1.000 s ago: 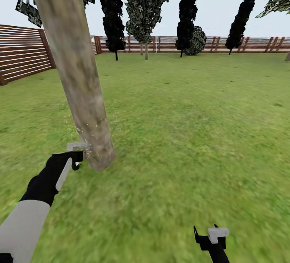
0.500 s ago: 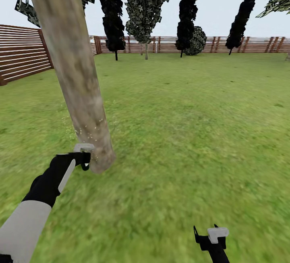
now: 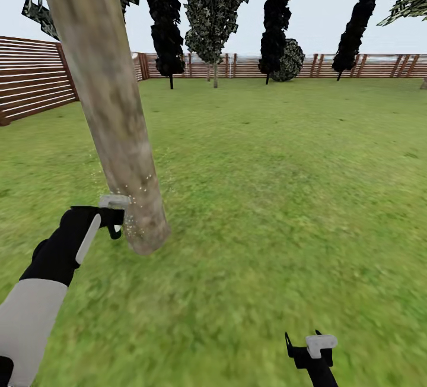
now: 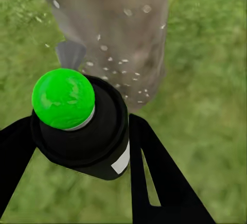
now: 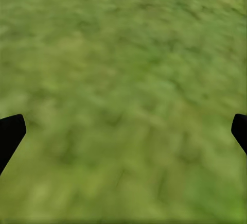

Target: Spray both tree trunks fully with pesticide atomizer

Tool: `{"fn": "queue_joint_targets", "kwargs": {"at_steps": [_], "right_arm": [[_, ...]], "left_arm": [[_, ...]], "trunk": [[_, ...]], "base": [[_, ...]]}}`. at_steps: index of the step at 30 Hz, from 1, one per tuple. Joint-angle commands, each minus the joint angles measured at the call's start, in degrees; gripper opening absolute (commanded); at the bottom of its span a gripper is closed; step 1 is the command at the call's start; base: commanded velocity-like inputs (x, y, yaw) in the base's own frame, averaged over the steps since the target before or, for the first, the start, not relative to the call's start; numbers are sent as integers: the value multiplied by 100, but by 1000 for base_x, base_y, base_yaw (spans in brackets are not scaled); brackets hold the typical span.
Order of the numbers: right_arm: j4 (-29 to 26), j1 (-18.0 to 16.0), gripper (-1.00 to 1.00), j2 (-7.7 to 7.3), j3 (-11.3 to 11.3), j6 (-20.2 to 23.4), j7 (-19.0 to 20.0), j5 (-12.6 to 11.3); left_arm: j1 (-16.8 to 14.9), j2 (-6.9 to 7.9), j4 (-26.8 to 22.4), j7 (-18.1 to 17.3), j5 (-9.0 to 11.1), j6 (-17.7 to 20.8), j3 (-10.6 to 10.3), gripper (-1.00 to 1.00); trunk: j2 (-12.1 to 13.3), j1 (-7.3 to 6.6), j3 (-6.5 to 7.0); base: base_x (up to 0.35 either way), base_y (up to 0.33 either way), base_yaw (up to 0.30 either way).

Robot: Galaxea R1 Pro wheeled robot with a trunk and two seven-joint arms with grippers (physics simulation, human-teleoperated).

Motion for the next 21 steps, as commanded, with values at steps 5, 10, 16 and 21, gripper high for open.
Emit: {"fn": "queue_joint_targets", "kwargs": {"at_steps": [5,10,16,21], "right_arm": [[0,0,100,0,0,0,-5,0],[0,0,100,0,0,0,-3,0],[0,0,100,0,0,0,-4,0],[0,0,100,0,0,0,3,0]], "left_arm": [[-128,7,-302,-9,19,458,344,-100],[-67,57,-518,-15,8,563,381,-100],[689,-129,-16,14,19,-171,356,-100],[756,-429,1620,722,51,-1873,389,-100]], "trunk": [[0,0,0],[0,0,0],[0,0,0],[0,0,0]], "base": [[0,0,0],[0,0,0],[0,0,0],[0,0,0]]}}
